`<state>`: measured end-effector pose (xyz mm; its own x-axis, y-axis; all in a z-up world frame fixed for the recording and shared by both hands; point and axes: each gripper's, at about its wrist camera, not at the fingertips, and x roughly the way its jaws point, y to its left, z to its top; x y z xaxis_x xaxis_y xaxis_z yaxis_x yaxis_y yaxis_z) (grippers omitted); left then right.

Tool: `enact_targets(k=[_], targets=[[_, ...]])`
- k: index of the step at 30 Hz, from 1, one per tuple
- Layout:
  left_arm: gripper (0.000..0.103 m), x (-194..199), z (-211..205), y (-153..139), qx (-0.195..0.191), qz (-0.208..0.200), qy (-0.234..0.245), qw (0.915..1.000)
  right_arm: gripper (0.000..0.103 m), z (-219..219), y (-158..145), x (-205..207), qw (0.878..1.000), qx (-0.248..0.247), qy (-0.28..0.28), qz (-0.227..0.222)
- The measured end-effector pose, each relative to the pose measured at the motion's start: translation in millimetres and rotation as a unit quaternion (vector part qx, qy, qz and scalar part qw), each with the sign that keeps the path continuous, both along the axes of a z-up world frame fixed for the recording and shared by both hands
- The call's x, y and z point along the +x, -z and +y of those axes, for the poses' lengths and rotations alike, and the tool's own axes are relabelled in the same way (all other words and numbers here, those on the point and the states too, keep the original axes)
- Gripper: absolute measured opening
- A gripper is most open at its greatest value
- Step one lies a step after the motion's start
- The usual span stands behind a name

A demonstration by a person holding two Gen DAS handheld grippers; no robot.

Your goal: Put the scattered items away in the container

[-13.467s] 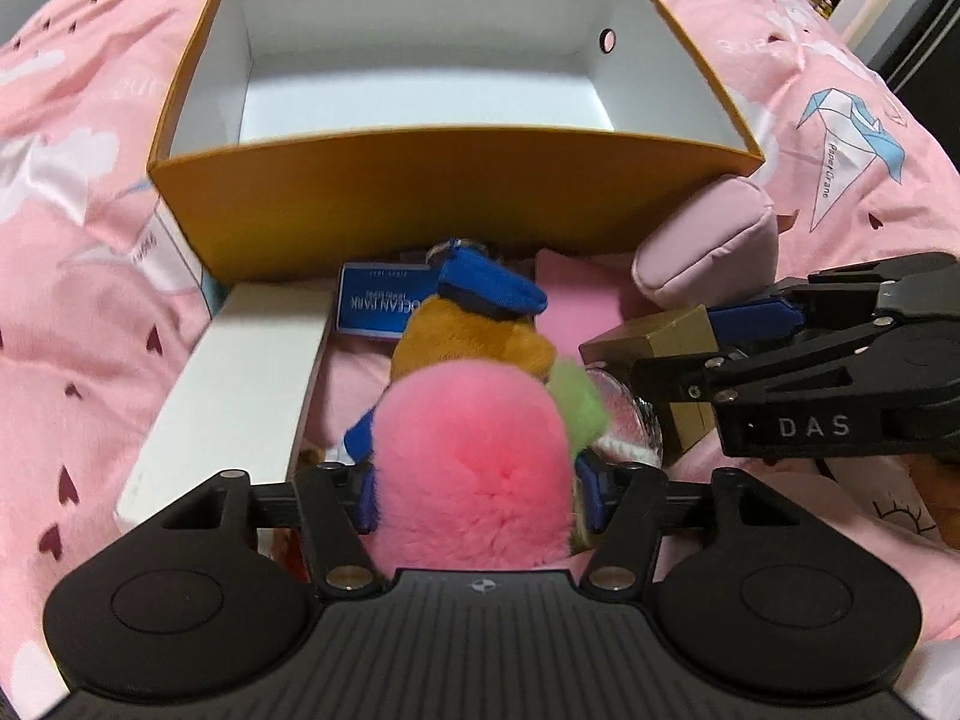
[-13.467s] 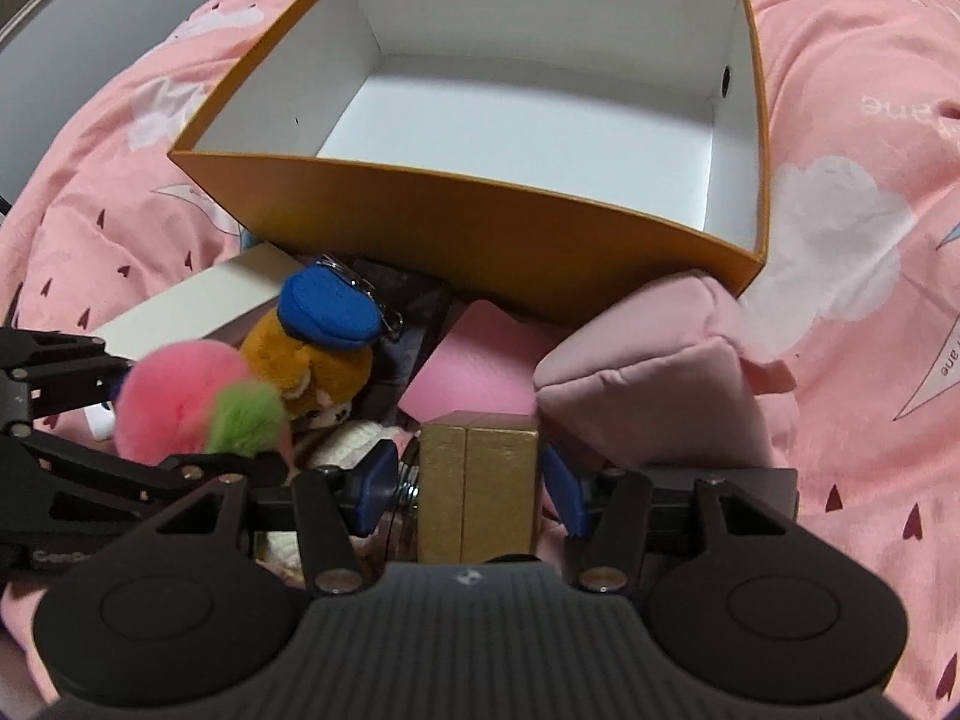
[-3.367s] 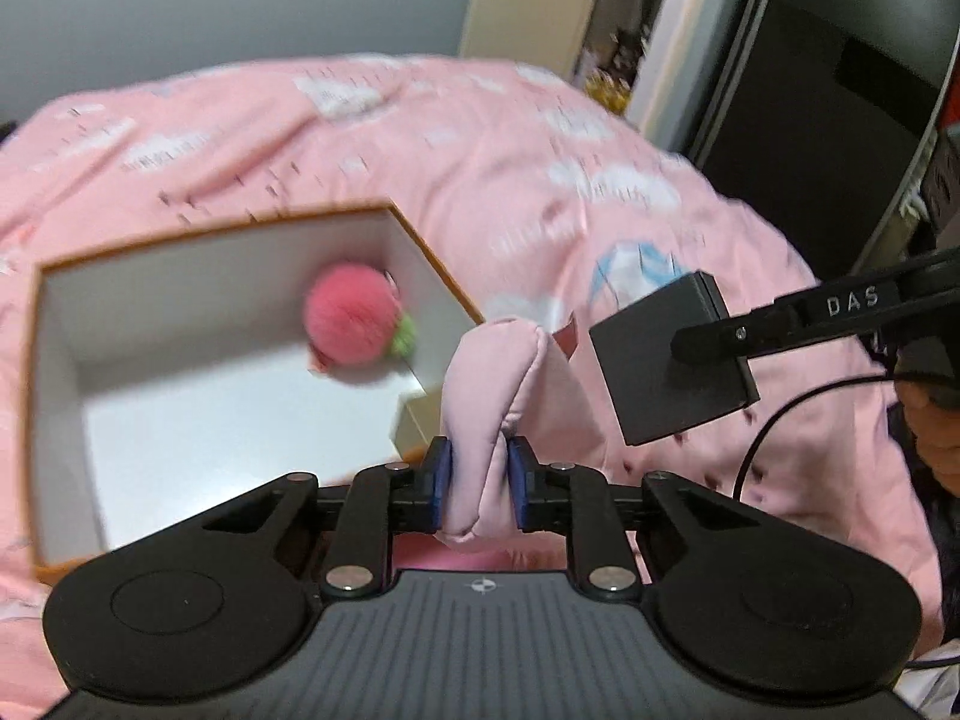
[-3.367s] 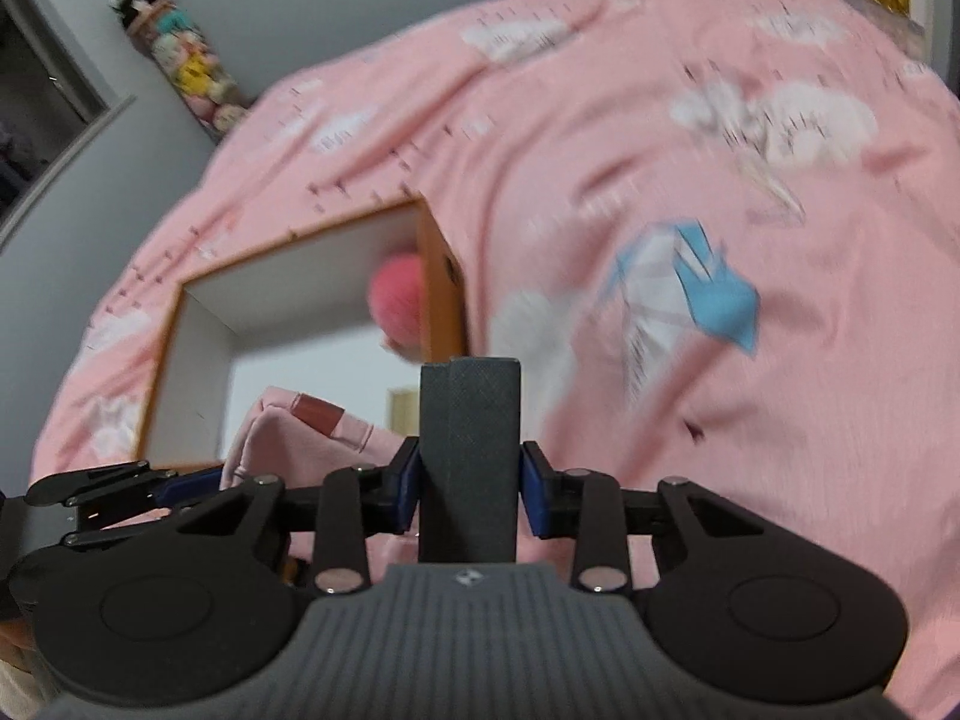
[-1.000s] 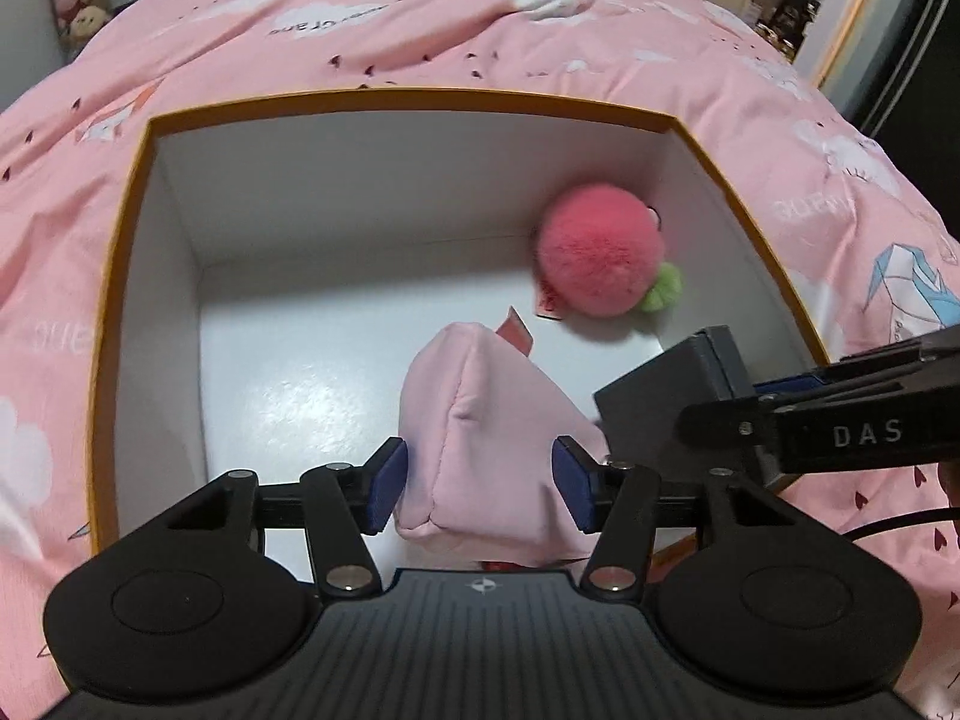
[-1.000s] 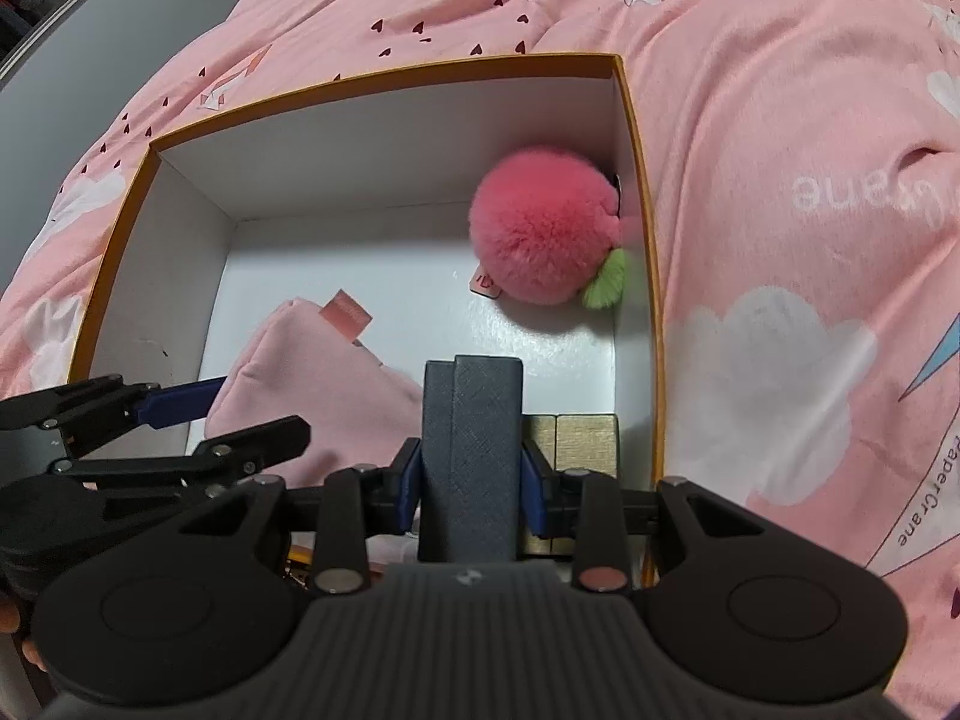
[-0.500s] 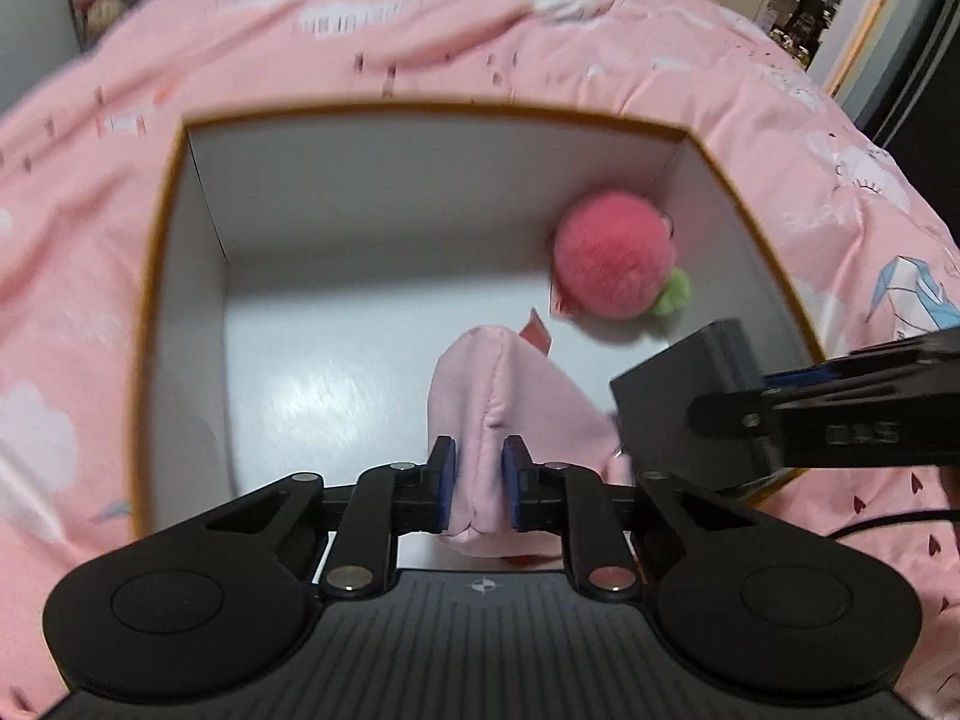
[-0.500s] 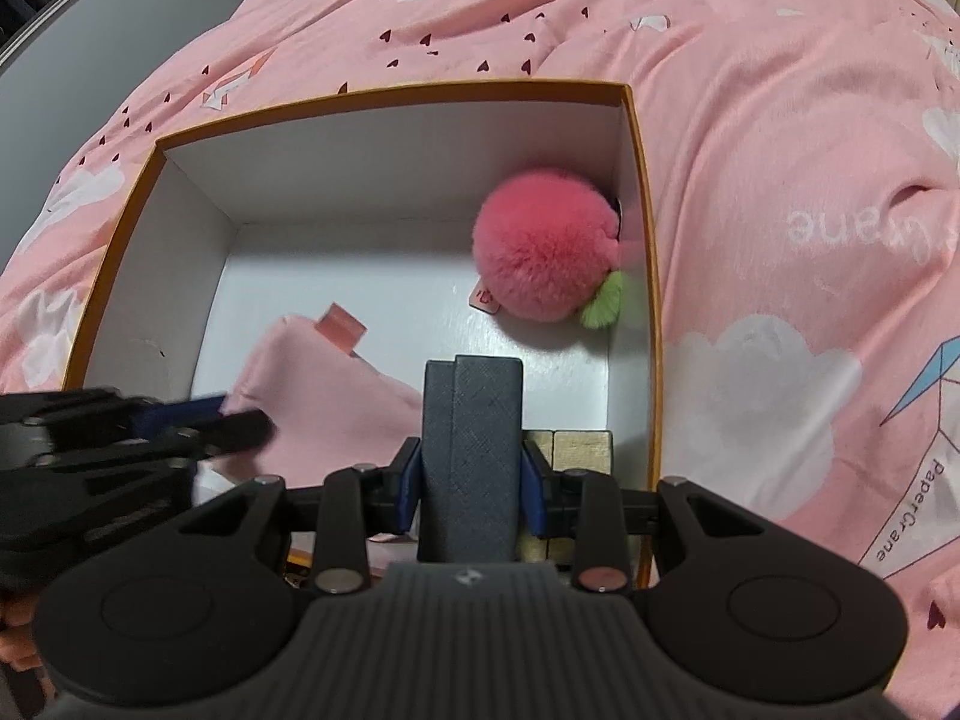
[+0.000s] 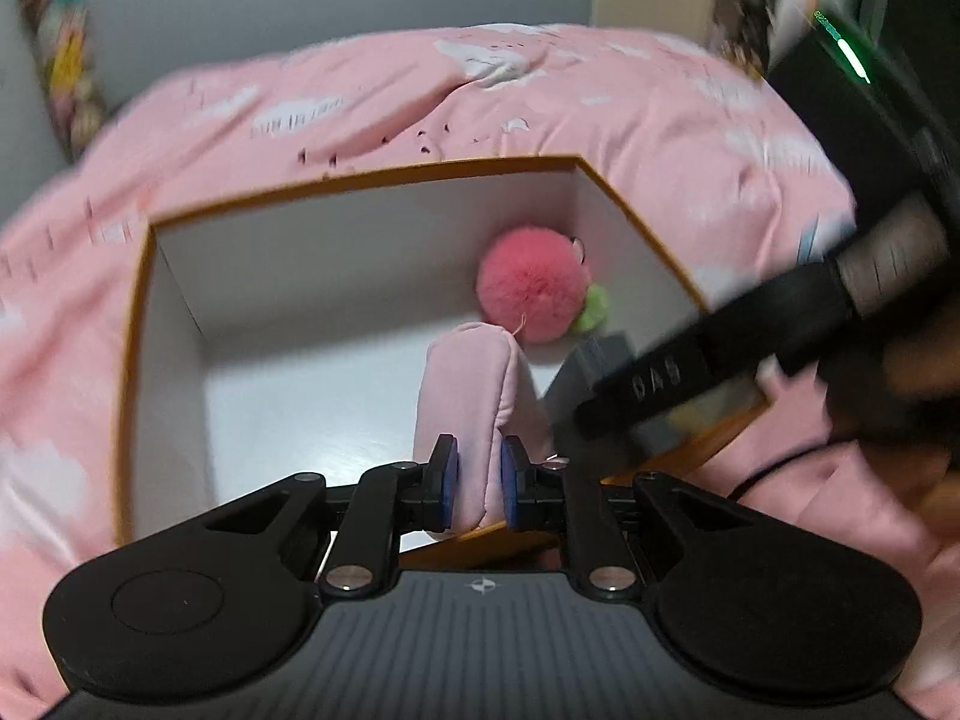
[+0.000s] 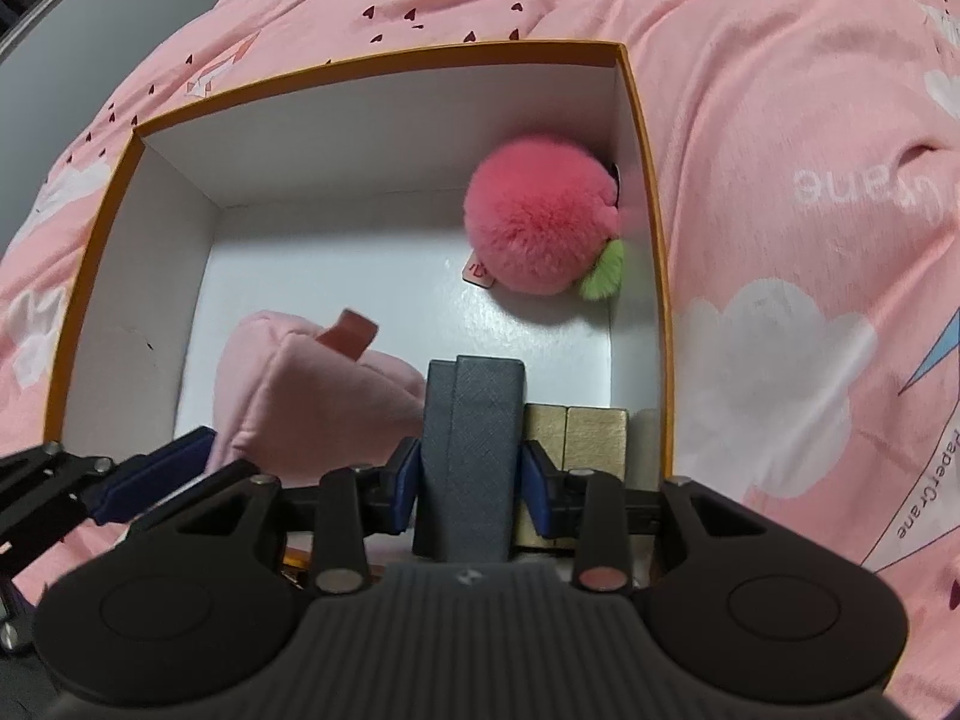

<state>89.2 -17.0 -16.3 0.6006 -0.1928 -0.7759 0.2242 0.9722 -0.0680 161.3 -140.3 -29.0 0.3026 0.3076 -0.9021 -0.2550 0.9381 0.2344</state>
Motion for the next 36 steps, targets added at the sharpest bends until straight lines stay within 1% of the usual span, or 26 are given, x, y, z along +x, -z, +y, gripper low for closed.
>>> enact_targets(k=[1, 3, 5, 6, 7, 10, 12, 14, 15, 16, 18, 20, 23, 25, 29, 30, 32, 34, 36], targets=[[0.018, 3.6, 5.4, -1.2, -0.029, 0.009, -0.007, 0.9995, 0.039, -1.2, -0.7, 0.1, 1.000, 0.005, 0.002, 0.001], [0.017, 7.5, 17.1, -4.5, -0.088, 0.027, -0.012, 0.9957, 0.042, -4.2, -2.6, 0.1, 1.000, 0.013, 0.005, 0.001], [0.017, 9.5, 22.5, -5.4, -0.146, 0.048, -0.007, 0.9881, 0.044, -9.1, -6.7, -1.5, 1.000, 0.023, 0.012, -0.003], [0.017, 11.9, 23.2, -4.0, -0.167, 0.059, -0.006, 0.9842, 0.045, -12.6, -9.6, -2.4, 0.999, 0.029, 0.016, -0.006], [0.017, 12.8, 23.5, -1.9, -0.177, 0.063, -0.008, 0.9821, 0.045, -16.9, -12.5, -3.6, 0.999, 0.033, 0.021, -0.011], [0.017, 17.4, 20.1, 4.1, -0.192, 0.069, -0.007, 0.9790, 0.045, -29.8, -20.2, -8.1, 0.998, 0.041, 0.037, -0.025], [0.017, 18.9, 19.2, 6.7, -0.210, 0.080, -0.003, 0.9744, 0.045, -38.6, -24.2, -12.2, 0.997, 0.046, 0.047, -0.033], [0.017, 19.8, 18.1, 11.0, -0.232, 0.097, -0.001, 0.9679, 0.045, -46.3, -26.9, -16.0, 0.996, 0.057, 0.053, -0.038], [0.017, 20.7, 16.6, 13.2, -0.235, 0.103, 0.000, 0.9664, 0.045, -49.6, -28.0, -17.6, 0.996, 0.065, 0.057, -0.039], [0.017, 19.2, 14.8, 14.2, -0.233, 0.106, -0.002, 0.9668, 0.045, -52.6, -29.4, -18.4, 0.995, 0.073, 0.060, -0.039], [0.017, 17.5, 11.9, 15.3, -0.218, 0.098, -0.005, 0.9711, 0.045, -57.1, -33.5, -18.9, 0.993, 0.093, 0.063, -0.041], [0.017, 18.0, 10.6, 15.7, -0.213, 0.098, -0.006, 0.9722, 0.045, -56.2, -37.5, -17.3, 0.991, 0.109, 0.057, -0.044], [0.017, 17.9, 12.7, 15.8, -0.213, 0.100, -0.009, 0.9719, 0.045, -43.8, -40.6, -12.2, 0.992, 0.113, 0.037, -0.050], [0.017, 17.3, 13.3, 15.7, -0.211, 0.100, -0.009, 0.9725, 0.045, -34.9, -37.1, -7.8, 0.992, 0.118, 0.025, -0.047], [0.017, 17.2, 11.3, 11.5, -0.199, 0.098, -0.007, 0.9751, 0.044, -23.9, -23.2, 5.6, 0.991, 0.132, 0.021, -0.023], [0.017, 17.0, 12.0, 10.4, -0.196, 0.097, -0.007, 0.9758, 0.041, -22.7, -20.6, 7.7, 0.990, 0.142, 0.020, -0.015], [0.019, 16.4, 15.4, 6.2, -0.186, 0.098, -0.001, 0.9777, 0.020, -21.2, -19.5, 7.2, 0.987, 0.160, 0.009, -0.007], [0.022, 14.7, 22.0, -1.8, -0.174, 0.091, 0.003, 0.9805, 0.018, -17.0, -20.1, 4.4, 0.987, 0.162, -0.005, -0.011], [0.022, 15.0, 33.6, -10.5, -0.159, 0.082, -0.001, 0.9840, 0.016, -10.7, -21.2, 1.2, 0.987, 0.158, -0.023, -0.020]])
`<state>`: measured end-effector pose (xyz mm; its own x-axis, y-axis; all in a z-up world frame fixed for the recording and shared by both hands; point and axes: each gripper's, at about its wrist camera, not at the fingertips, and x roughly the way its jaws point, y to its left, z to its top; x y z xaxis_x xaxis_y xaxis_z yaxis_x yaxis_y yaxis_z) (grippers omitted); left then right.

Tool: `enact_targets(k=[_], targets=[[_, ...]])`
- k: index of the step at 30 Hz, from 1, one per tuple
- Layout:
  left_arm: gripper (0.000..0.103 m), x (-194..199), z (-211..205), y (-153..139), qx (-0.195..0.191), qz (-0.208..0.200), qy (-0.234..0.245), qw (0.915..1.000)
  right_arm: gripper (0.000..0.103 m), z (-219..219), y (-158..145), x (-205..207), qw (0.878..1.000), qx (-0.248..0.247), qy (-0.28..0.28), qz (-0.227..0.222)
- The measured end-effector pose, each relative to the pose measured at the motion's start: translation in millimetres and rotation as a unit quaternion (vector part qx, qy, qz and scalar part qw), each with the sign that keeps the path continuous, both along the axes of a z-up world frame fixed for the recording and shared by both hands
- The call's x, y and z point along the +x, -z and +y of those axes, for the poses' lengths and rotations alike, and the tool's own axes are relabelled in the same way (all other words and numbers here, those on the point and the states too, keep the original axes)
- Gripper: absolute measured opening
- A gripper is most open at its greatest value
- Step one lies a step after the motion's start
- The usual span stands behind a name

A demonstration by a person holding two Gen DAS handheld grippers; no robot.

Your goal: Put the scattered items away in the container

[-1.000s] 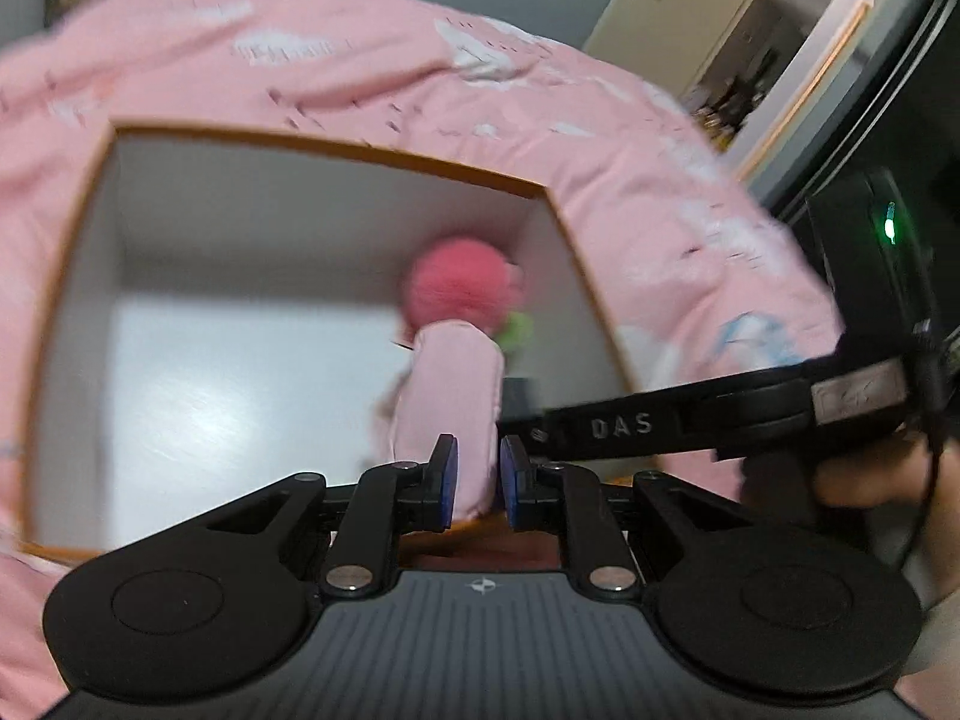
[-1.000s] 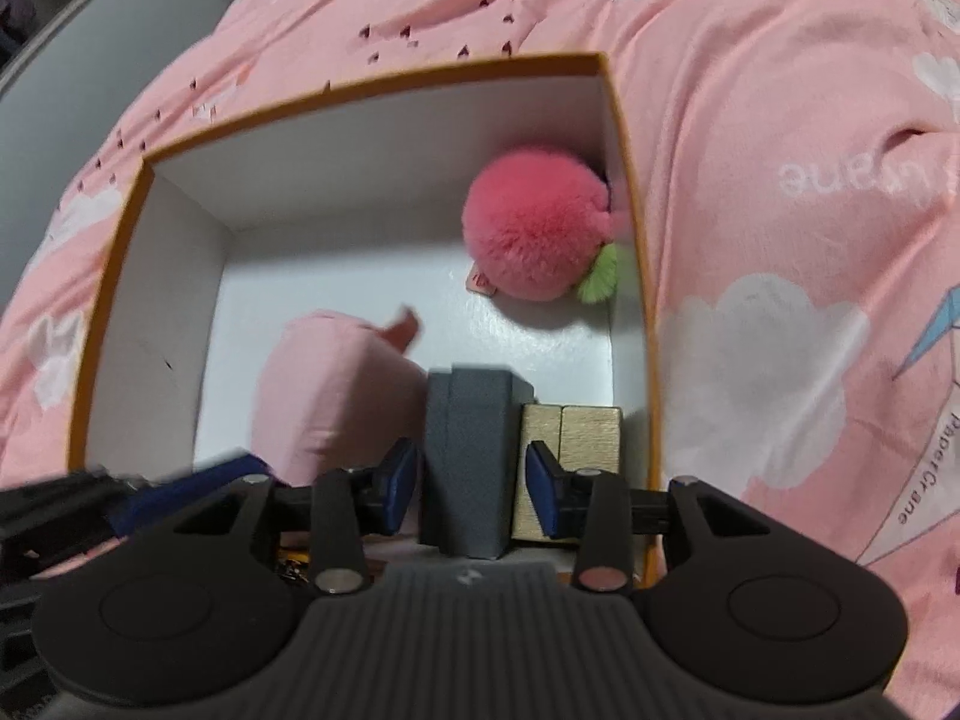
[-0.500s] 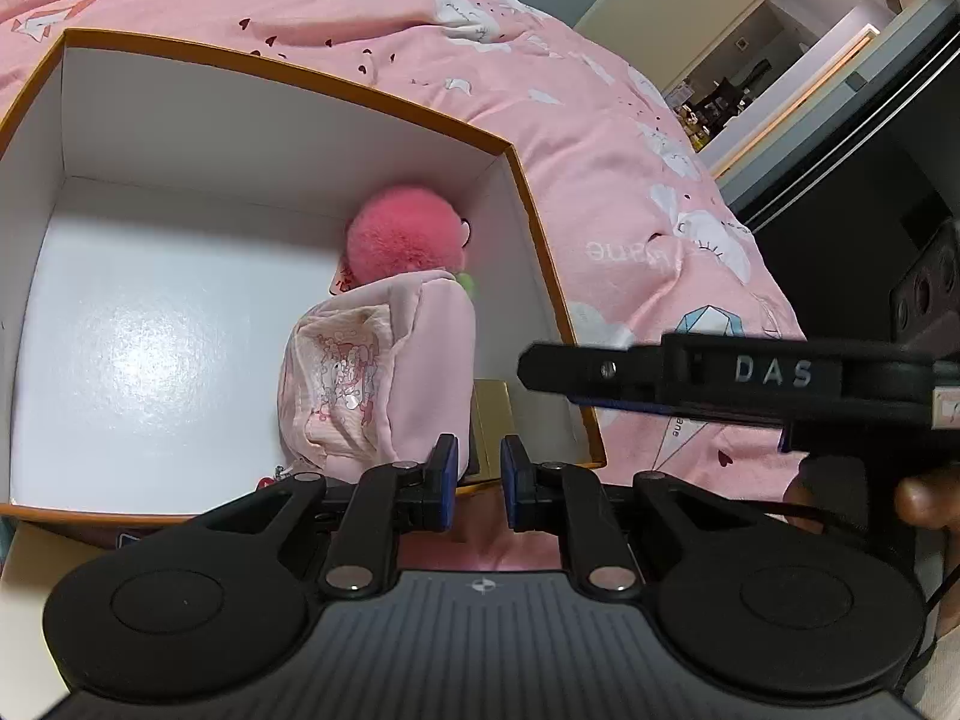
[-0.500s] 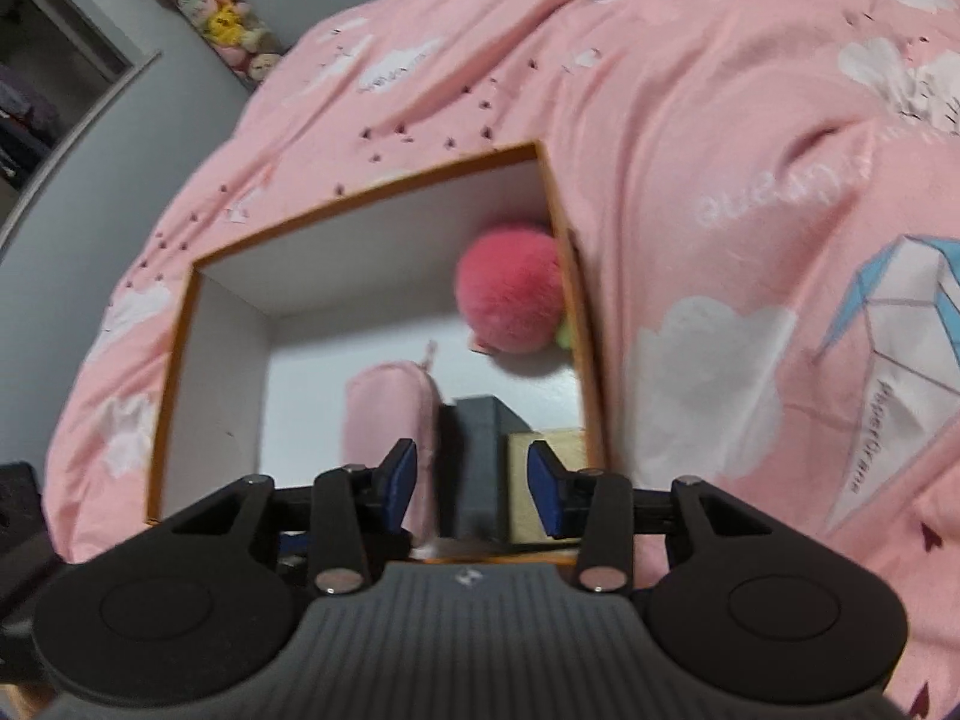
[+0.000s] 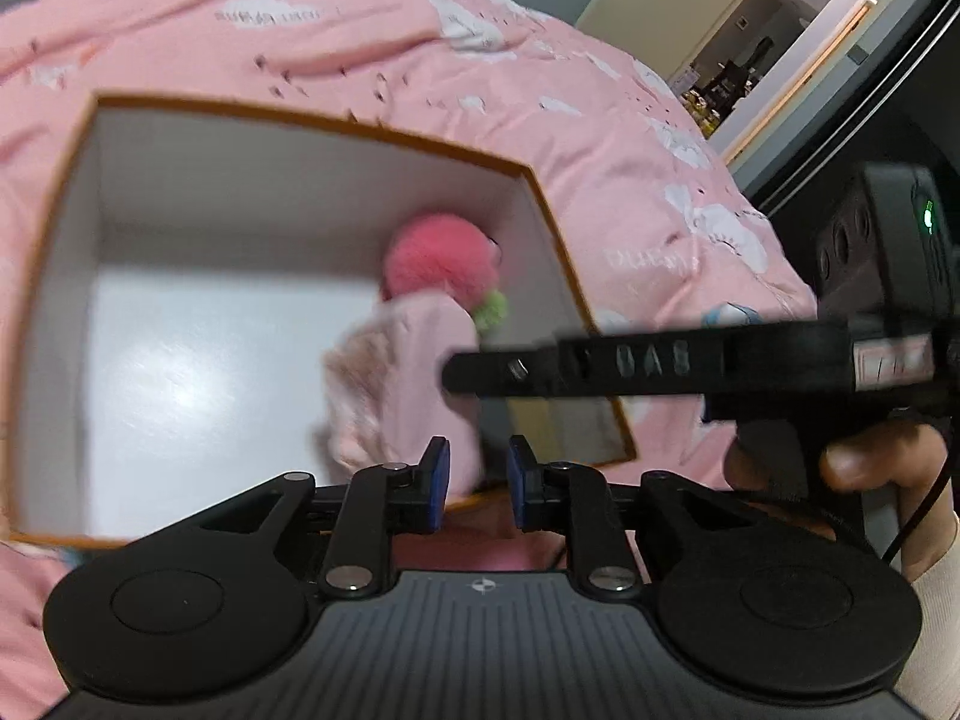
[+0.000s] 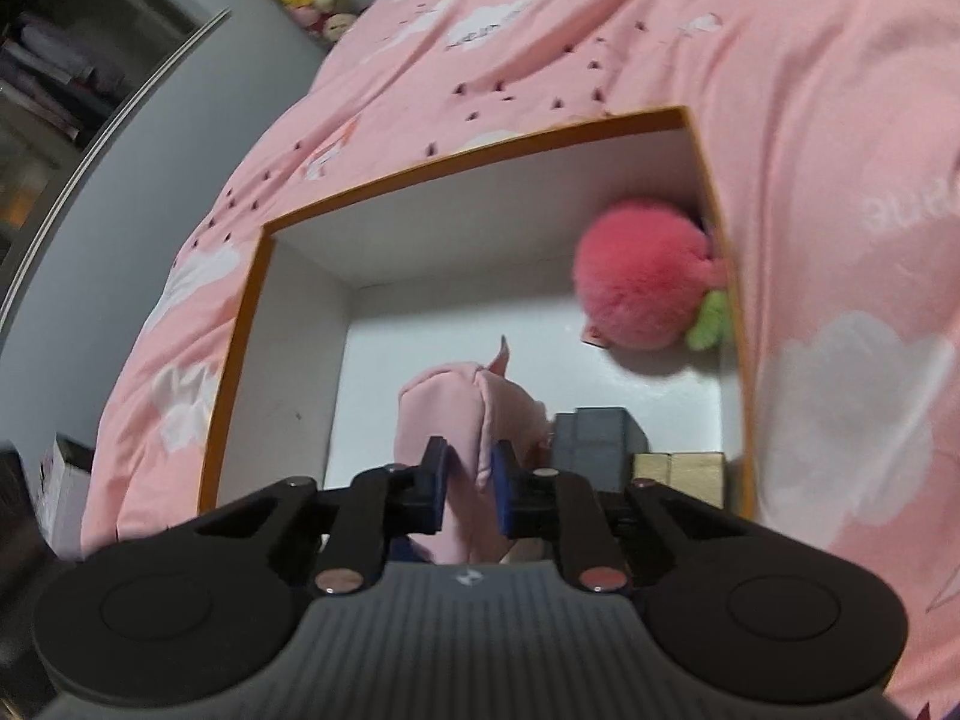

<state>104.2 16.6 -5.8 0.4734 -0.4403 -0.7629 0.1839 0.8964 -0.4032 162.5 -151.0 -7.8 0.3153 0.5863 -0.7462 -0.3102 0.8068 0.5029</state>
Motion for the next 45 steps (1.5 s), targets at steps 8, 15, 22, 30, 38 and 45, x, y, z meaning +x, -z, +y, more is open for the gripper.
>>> enact_targets(k=[8, 15, 22, 30, 38, 45], targets=[[0.036, 16.9, 37.4, -22.9, 0.033, -0.003, -0.037, 0.9988, 0.014, 24.4, 1.6, -10.0, 0.998, -0.025, -0.057, -0.018], [0.054, 62.0, 35.6, -12.9, 0.006, 0.046, -0.022, 0.9987, 0.014, 32.1, 2.0, -12.3, 0.996, -0.047, -0.070, -0.032], [0.056, 103.8, 26.1, 15.9, -0.019, 0.155, 0.013, 0.9876, 0.014, 32.2, 1.7, -13.7, 0.995, -0.053, -0.076, -0.039], [0.040, 92.1, 14.3, 9.3, 0.006, 0.086, 0.025, 0.9960, 0.017, 26.5, -0.5, -11.4, 0.996, -0.046, -0.062, -0.040], [0.038, 58.5, -2.8, 10.3, 0.072, -0.022, 0.041, 0.9963, 0.023, 16.5, -3.4, -11.2, 0.995, -0.077, -0.033, -0.050], [0.039, 44.3, -6.4, 20.1, 0.089, 0.001, 0.058, 0.9944, 0.024, -4.3, -5.2, -23.6, 0.992, -0.101, -0.011, -0.069]])
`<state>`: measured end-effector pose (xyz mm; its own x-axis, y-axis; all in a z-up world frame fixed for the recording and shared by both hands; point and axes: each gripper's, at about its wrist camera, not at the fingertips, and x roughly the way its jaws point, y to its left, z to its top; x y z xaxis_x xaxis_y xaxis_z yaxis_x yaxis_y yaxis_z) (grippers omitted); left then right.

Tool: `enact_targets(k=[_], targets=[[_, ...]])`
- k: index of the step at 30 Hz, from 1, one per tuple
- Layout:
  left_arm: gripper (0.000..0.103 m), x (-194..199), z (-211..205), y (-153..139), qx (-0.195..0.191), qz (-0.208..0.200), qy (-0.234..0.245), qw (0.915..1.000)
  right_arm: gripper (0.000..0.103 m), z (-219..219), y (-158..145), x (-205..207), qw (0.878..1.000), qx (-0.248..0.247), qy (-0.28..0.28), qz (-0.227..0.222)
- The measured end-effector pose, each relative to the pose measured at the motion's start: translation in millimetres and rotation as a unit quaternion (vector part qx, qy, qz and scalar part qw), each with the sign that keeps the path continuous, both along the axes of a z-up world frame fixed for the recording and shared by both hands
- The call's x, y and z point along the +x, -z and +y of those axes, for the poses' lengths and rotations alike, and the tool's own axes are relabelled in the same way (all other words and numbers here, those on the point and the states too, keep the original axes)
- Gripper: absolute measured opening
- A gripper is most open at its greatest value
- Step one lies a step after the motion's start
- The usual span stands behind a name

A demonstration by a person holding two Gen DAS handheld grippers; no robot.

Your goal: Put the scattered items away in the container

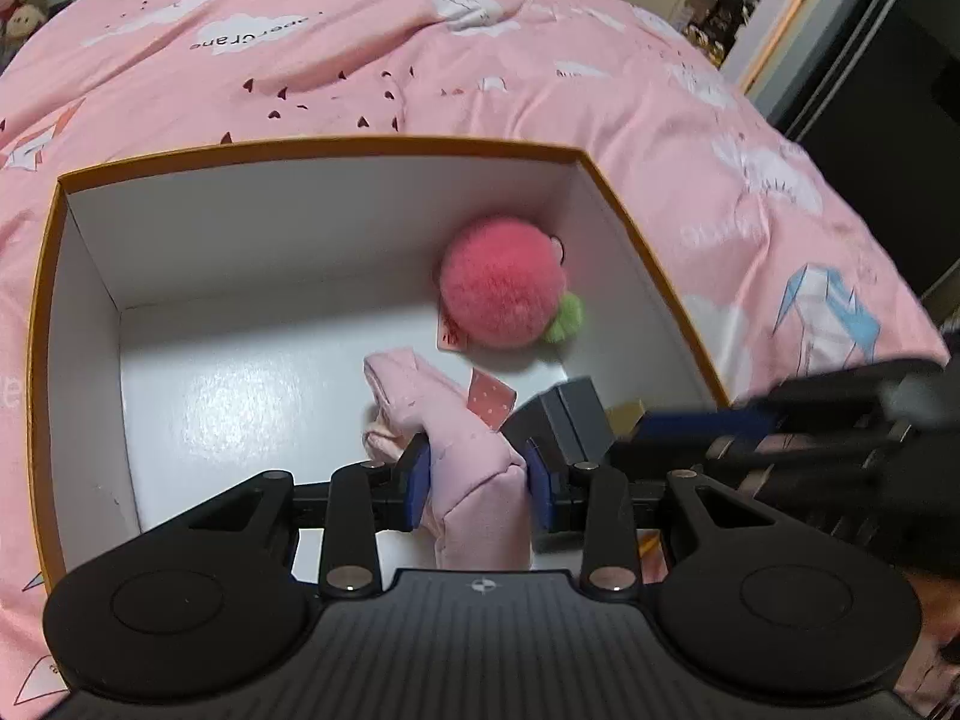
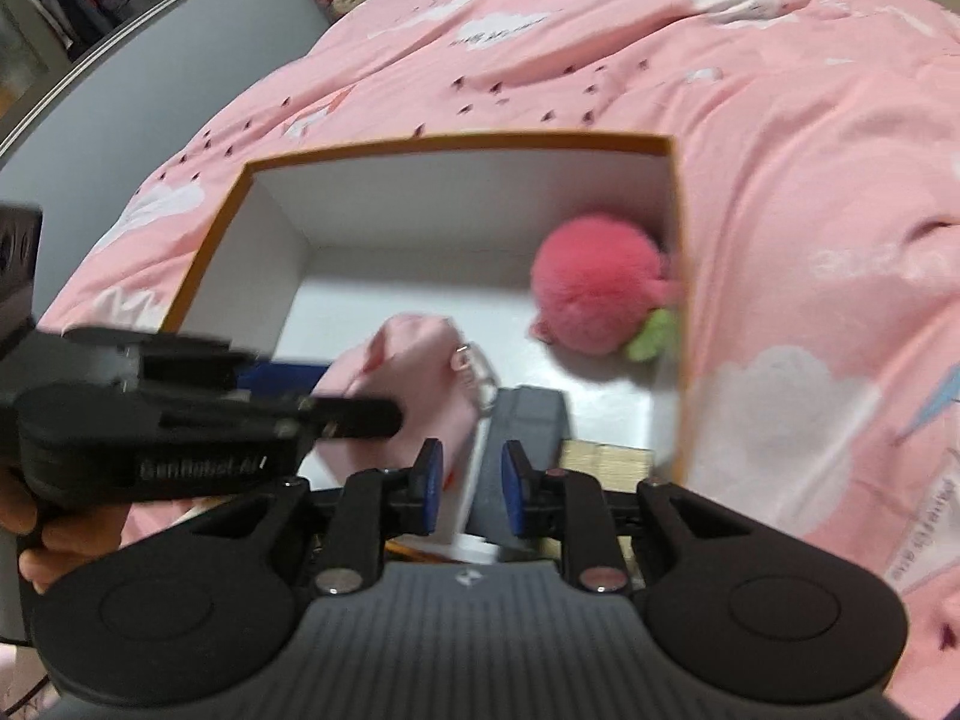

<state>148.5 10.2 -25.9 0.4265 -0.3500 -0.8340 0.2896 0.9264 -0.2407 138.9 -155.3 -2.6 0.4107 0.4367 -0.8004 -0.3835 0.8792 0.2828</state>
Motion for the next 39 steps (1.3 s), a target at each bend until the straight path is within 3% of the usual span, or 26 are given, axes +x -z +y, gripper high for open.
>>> enact_targets(k=[6, 12, 16, 18, 26, 29, 35, 39], targets=[[0.038, -2.5, -8.9, 18.2, -0.004, 0.044, 0.023, 0.9988, 0.024, -22.2, -13.1, -0.7, 0.999, 0.003, 0.032, -0.023], [0.040, -7.5, -31.3, 9.4, 0.033, 0.021, 0.063, 0.9972, 0.024, -33.3, -10.1, 2.0, 0.999, 0.011, 0.048, -0.008], [0.048, -7.6, -46.6, 4.5, 0.021, 0.023, 0.085, 0.9959, 0.024, -34.9, -10.9, 3.5, 0.999, 0.011, 0.051, -0.009], [0.048, -5.4, -48.6, 8.8, 0.026, 0.028, 0.077, 0.9963, 0.024, -35.6, -11.9, 3.7, 0.998, 0.011, 0.054, -0.012], [0.045, 4.2, -32.1, 17.6, -0.014, 0.068, 0.052, 0.9962, 0.028, -43.0, -9.1, 10.6, 0.998, 0.011, 0.057, -0.004], [0.049, 3.4, -31.3, 16.6, -0.019, 0.065, 0.048, 0.9966, 0.036, -45.6, -9.7, 8.0, 0.998, 0.010, 0.063, -0.013], [0.052, -1.4, -22.6, 12.1, -0.021, 0.058, 0.030, 0.9976, 0.036, -49.7, -10.4, -2.6, 0.997, 0.020, 0.071, -0.020], [0.052, -14.4, -14.7, -4.5, -0.019, 0.021, 0.015, 0.9995, 0.039, -49.7, -15.8, -11.1, 0.997, 0.022, 0.072, -0.031]])
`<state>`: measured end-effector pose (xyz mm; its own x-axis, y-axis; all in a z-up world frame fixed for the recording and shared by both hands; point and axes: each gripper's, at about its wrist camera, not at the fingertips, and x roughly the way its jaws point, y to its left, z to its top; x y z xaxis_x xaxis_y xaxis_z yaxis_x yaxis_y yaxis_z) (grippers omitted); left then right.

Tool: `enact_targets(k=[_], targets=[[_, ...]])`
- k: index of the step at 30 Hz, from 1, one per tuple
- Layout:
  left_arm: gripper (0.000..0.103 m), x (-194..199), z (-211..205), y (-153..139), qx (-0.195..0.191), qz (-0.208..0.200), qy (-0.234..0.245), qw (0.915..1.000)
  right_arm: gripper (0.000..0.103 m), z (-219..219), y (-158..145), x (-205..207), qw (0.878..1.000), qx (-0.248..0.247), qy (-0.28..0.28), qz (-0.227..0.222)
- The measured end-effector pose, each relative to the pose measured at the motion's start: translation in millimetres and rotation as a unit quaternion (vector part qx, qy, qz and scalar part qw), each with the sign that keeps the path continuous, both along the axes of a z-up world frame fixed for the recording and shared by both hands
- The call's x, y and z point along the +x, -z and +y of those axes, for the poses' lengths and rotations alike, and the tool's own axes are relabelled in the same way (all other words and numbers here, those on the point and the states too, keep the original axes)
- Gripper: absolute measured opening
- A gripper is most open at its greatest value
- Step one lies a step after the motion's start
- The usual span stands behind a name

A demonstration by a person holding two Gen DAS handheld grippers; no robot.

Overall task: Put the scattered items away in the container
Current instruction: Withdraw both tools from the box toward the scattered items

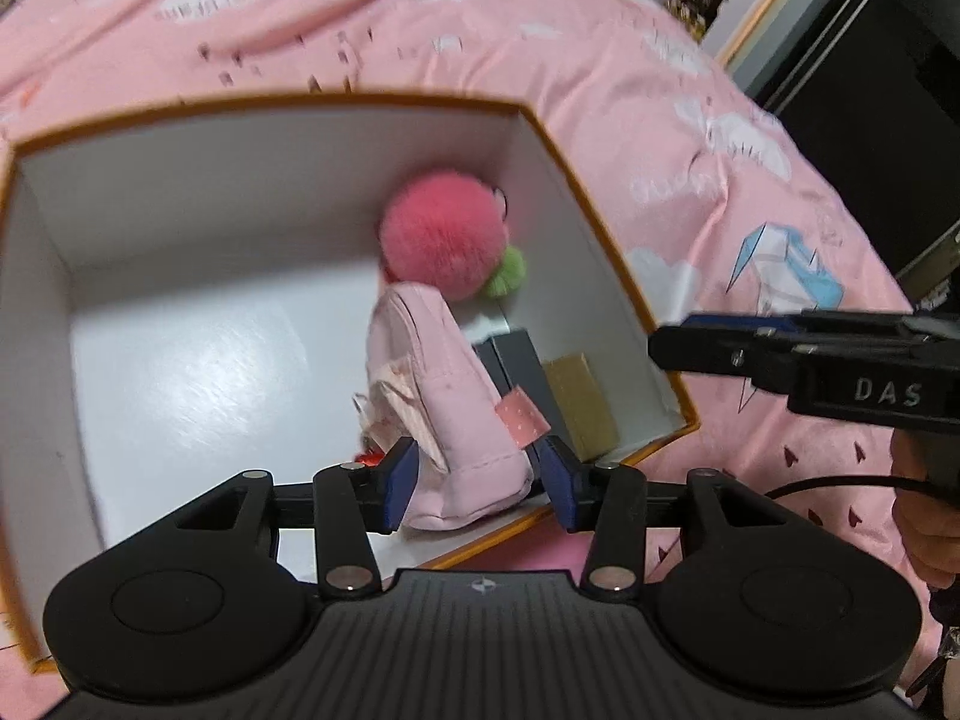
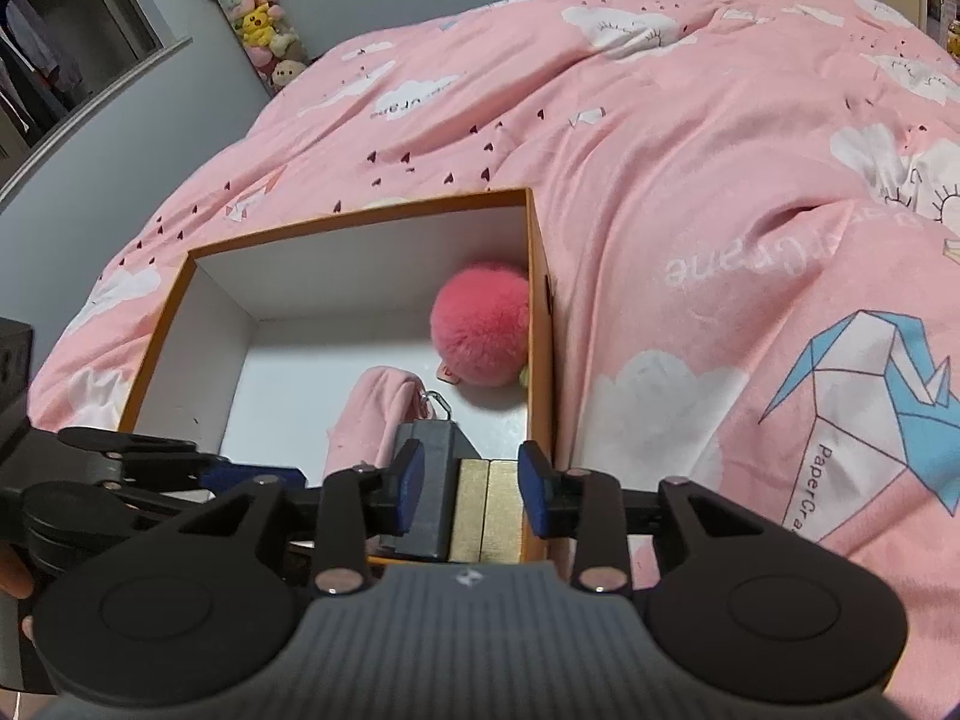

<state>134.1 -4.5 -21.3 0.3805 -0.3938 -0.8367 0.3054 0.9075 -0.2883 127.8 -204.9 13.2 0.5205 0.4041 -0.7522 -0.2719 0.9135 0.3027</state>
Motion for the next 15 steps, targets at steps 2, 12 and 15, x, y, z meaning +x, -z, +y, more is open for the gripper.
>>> enact_targets(k=[2, 12, 15], targets=[[0.052, -12.4, 6.1, -15.6, -0.001, -0.029, -0.008, 0.9995, 0.044, 0.1, -4.6, -8.4, 1.000, 0.005, -0.005, -0.009], [0.052, -92.4, 45.7, -55.0, 0.021, -0.079, -0.032, 0.9961, 0.051, 17.5, 2.7, -49.8, 0.997, 0.032, -0.068, 0.024], [0.043, -113.0, 40.3, -47.6, 0.033, -0.054, -0.011, 0.9979, 0.051, 30.6, 11.0, -62.9, 0.994, 0.008, -0.098, 0.038]])
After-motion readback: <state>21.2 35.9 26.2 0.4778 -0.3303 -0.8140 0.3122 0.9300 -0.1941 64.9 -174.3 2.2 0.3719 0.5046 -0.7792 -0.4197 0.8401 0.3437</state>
